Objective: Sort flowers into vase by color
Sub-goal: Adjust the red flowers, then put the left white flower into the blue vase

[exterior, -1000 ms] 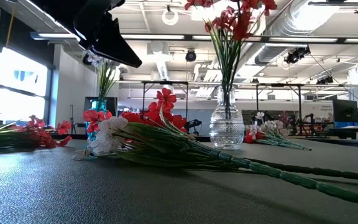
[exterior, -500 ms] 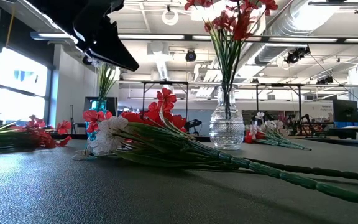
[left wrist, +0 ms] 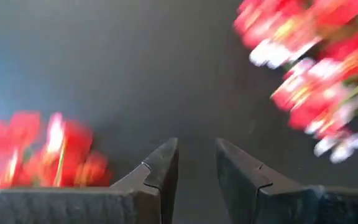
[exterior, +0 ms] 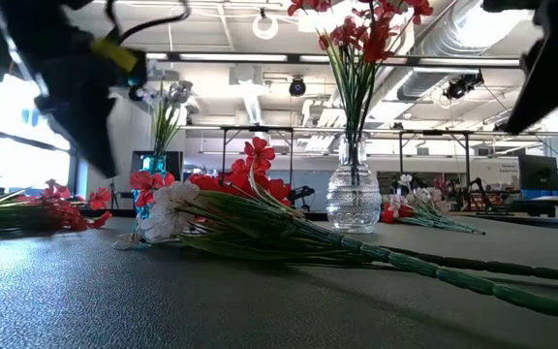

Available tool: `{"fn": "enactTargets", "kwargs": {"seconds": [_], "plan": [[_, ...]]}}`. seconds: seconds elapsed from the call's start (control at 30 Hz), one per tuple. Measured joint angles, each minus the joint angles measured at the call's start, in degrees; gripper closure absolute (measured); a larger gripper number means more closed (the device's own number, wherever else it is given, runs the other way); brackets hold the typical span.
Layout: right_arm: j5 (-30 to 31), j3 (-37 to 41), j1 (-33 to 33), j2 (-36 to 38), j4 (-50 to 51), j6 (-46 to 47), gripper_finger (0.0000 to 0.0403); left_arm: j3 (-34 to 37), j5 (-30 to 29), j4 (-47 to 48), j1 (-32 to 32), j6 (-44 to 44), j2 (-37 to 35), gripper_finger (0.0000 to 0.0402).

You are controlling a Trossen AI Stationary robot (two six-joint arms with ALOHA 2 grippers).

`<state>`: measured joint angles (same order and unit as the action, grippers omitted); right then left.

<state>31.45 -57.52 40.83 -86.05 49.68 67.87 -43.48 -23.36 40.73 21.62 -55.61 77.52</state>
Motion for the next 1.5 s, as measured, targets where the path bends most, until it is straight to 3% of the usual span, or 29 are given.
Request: {"fn": "enactTargets", "kwargs": {"seconds": [0.3,0.47,0.67,0.8,0.93,1.1,1.17,1.3,1.5], "plan": [[7.2,2.7,-2.2,-4.0,-11.2,-9.5,0.0108,0.0,10.7,23.6,9.8,-37.7,0.0,0.0307],[10.7,2.7,-2.6,-4.0,-14.6,-16.6,0.0108,1.2,14.6,27.1,12.3,-50.7,0.0,0.0312],[11.6,2.7,-2.6,-4.0,-16.7,-20.2,0.0108,8.2,16.6,18.9,11.4,-51.7,0.1,0.0333],[11.7,2.7,-2.6,-3.9,-16.8,-20.4,0.0108,8.0,6.7,10.8,11.4,-47.7,0.1,0.0346],[11.8,2.7,-2.6,-3.9,-17.0,-20.4,0.0108,3.0,-6.9,4.6,11.4,-34.0,0.1,0.0352],[12.7,2.7,-2.6,-3.9,-18.2,-20.4,0.0108,-1.0,-11.0,4.6,11.4,-24.0,0.0,0.0353],[13.1,2.7,-2.6,-3.9,-18.4,-20.4,0.0108,-0.8,-11.0,6.0,11.4,-25.4,0.0,0.0353],[13.4,2.7,-3.0,-3.9,-18.5,-20.4,0.0108,1.3,-9.2,13.5,11.5,-36.6,0.0,0.0348],[13.4,2.6,-4.1,-3.9,-19.5,-20.4,0.0108,9.1,-3.7,13.6,12.0,-48.3,0.0,0.0311]]}}
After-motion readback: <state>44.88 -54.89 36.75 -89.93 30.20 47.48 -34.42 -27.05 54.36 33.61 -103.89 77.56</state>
